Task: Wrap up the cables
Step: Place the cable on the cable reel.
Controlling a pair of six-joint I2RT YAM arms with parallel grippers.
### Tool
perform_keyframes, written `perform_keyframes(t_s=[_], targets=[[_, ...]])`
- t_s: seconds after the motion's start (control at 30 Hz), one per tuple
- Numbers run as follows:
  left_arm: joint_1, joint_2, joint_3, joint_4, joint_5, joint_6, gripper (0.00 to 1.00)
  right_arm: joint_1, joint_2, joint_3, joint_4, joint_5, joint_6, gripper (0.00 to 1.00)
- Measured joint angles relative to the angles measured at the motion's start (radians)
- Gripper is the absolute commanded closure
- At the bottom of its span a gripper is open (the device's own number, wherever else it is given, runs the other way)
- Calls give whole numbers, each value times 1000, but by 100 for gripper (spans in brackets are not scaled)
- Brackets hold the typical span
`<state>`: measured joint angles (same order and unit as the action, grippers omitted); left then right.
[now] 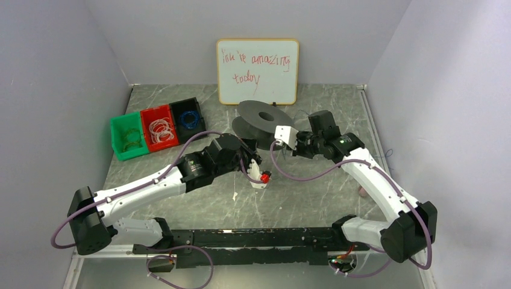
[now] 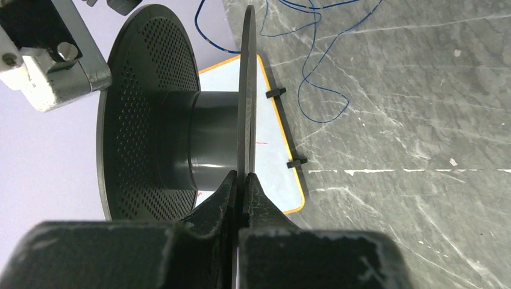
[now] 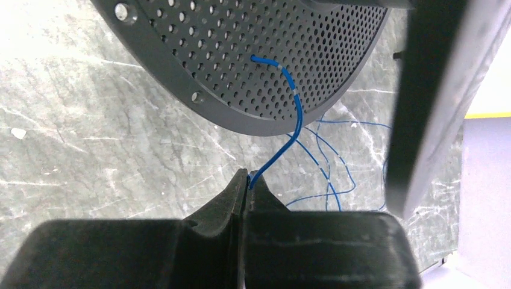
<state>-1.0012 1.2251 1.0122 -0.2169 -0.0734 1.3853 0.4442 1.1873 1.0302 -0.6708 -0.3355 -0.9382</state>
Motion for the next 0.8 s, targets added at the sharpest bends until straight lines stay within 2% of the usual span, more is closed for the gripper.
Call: perform_keyframes(t_s=[0.5,0.8], targets=[[0,0,20,-89,31,-24,98,0,74,97,-193,-19,-117,100],[0,0,20,-108,44,-29,98,0,103,121,-253,-37,-149,100]])
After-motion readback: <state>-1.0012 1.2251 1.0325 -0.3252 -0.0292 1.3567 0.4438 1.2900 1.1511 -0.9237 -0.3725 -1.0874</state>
